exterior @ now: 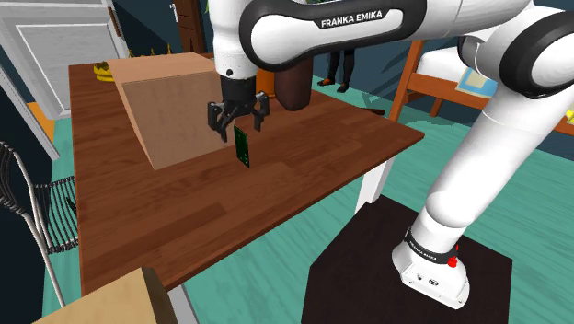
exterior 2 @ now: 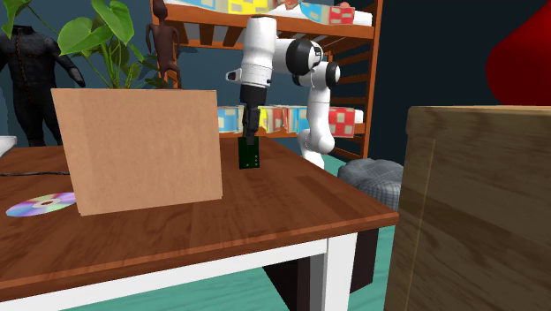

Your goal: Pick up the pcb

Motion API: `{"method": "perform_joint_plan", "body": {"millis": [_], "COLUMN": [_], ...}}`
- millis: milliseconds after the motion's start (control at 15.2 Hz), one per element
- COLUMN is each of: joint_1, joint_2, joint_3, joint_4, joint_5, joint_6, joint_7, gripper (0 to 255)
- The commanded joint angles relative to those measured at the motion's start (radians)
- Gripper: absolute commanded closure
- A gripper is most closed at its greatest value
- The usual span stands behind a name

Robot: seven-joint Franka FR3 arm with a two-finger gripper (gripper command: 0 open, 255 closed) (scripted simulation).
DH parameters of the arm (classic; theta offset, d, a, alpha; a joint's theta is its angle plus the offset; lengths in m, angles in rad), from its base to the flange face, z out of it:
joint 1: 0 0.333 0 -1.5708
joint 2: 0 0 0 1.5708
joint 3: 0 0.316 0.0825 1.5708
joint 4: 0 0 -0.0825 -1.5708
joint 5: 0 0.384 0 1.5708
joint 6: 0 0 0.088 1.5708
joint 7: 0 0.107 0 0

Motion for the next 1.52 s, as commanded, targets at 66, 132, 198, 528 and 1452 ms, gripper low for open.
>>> {"method": "perform_joint_plan", "body": {"millis": [66, 132, 198, 528, 1452], "joint_1": [0.001, 0.001, 0.001, 0.001, 0.002], "joint_2": [0.002, 0.002, 0.002, 0.002, 0.014], "joint_3": [0.001, 0.001, 0.001, 0.002, 0.004], "joint_4": [-0.039, -0.047, -0.047, -0.047, 0.085], "joint_5": [-0.002, -0.003, -0.002, -0.003, -0.008], "joint_6": [0.041, 0.048, 0.048, 0.049, -0.074], "joint_7": [0.007, 0.008, 0.008, 0.009, 0.0], "gripper": [0, 0, 0, 255, 255]}}
